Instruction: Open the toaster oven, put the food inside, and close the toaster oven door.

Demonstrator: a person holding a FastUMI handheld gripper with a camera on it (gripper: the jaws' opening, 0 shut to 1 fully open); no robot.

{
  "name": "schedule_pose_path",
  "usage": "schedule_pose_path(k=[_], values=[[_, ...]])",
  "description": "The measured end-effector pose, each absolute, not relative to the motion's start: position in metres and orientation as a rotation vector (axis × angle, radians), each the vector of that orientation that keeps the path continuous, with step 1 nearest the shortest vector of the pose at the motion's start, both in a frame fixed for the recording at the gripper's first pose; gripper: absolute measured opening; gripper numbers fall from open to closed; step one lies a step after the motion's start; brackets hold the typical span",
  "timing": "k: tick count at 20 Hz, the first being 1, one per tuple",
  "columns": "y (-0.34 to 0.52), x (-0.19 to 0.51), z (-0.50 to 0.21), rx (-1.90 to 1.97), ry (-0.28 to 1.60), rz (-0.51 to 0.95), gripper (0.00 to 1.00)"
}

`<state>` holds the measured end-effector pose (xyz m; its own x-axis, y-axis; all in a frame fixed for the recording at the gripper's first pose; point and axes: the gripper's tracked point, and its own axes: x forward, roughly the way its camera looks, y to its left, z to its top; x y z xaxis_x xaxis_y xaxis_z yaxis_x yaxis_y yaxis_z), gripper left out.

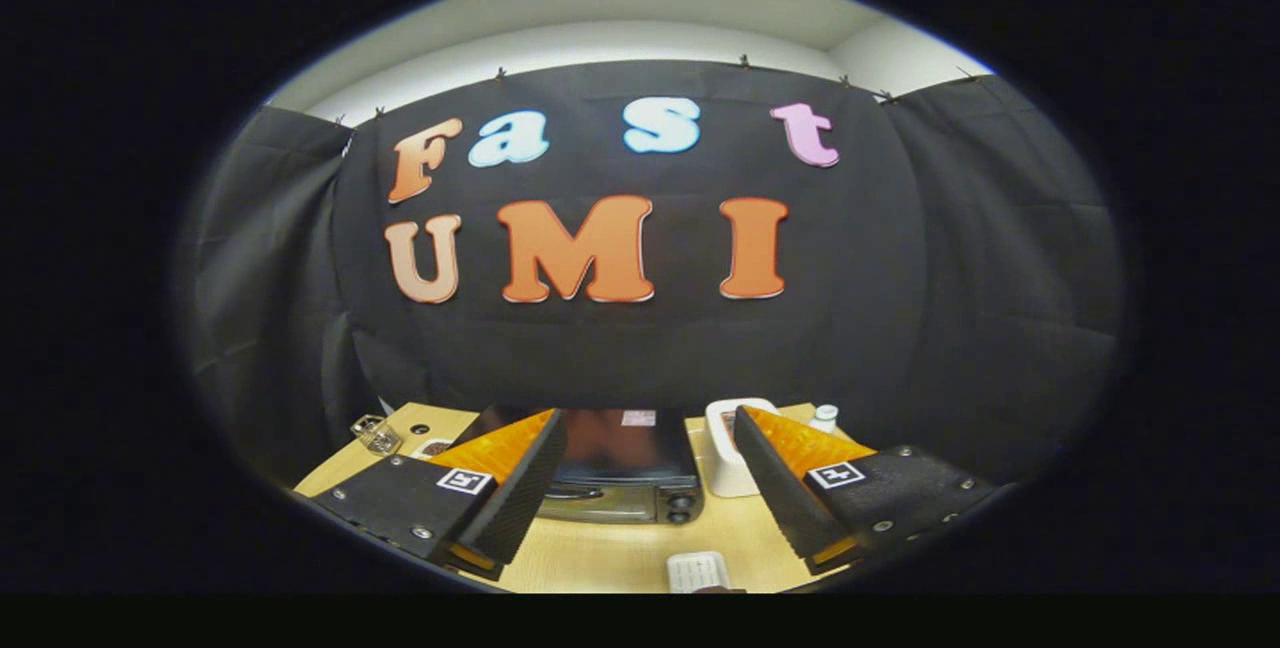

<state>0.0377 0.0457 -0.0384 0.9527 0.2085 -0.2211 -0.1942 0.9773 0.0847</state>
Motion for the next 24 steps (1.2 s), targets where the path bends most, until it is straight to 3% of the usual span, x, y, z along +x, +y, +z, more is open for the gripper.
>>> schedule_pose_path(k=[11, 24], values=[[-0.082, 0.01, 0.022, 0.062, 0.127, 0.019, 0.99], [-0.099, 0.021, 0.016, 0.02, 0.123, 0.037, 0.99]])
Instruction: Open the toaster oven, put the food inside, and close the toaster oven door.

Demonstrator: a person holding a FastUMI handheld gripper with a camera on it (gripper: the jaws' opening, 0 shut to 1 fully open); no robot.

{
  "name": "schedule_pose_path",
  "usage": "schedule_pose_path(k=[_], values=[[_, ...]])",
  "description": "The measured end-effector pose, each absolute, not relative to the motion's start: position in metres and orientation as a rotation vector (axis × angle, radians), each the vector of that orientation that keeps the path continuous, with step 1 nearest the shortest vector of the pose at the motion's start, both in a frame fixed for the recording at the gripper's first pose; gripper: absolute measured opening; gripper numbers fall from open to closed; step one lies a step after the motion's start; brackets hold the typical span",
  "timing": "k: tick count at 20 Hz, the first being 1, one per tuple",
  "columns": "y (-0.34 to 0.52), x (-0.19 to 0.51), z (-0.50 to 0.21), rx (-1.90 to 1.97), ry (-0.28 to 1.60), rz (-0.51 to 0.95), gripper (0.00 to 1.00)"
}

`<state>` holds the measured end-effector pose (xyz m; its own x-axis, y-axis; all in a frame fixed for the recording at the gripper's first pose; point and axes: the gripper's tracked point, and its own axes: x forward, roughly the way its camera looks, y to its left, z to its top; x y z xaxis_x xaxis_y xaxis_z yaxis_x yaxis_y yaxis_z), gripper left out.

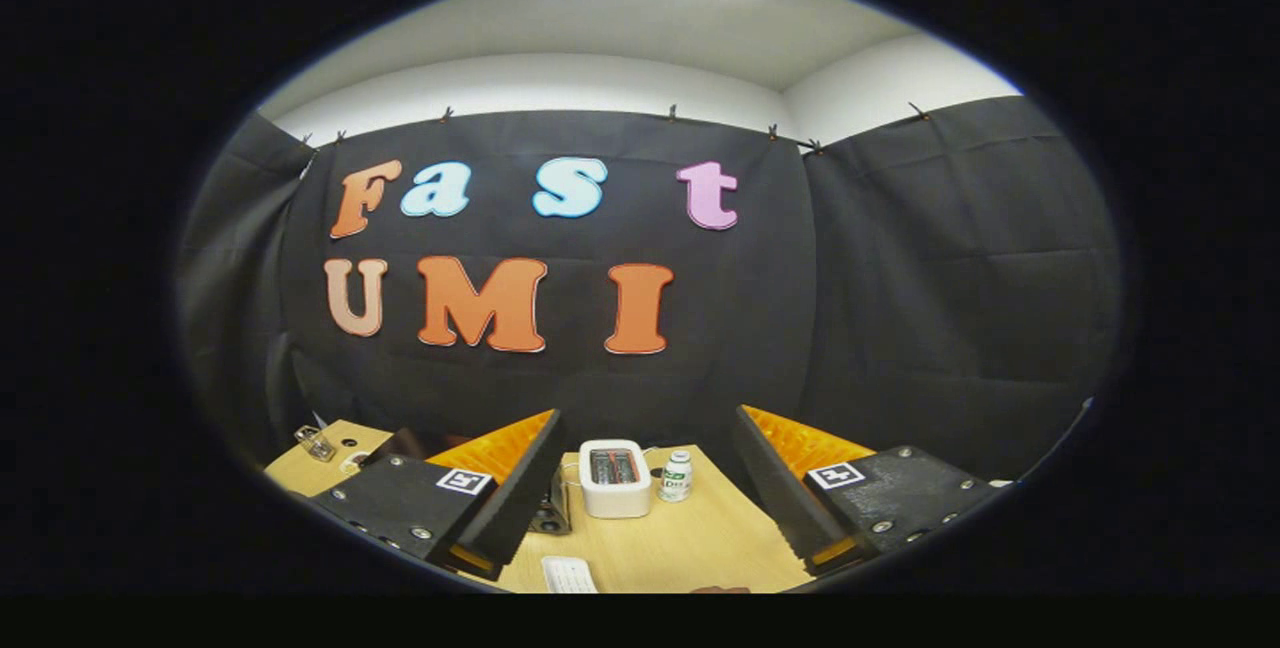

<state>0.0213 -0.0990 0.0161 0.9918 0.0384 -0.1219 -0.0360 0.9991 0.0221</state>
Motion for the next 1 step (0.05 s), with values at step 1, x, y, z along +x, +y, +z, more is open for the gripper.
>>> schedule_pose_path(k=[1], values=[[-0.1003, 0.0231, 0.0144, 0.024, 0.129, 0.039, 0.99]])
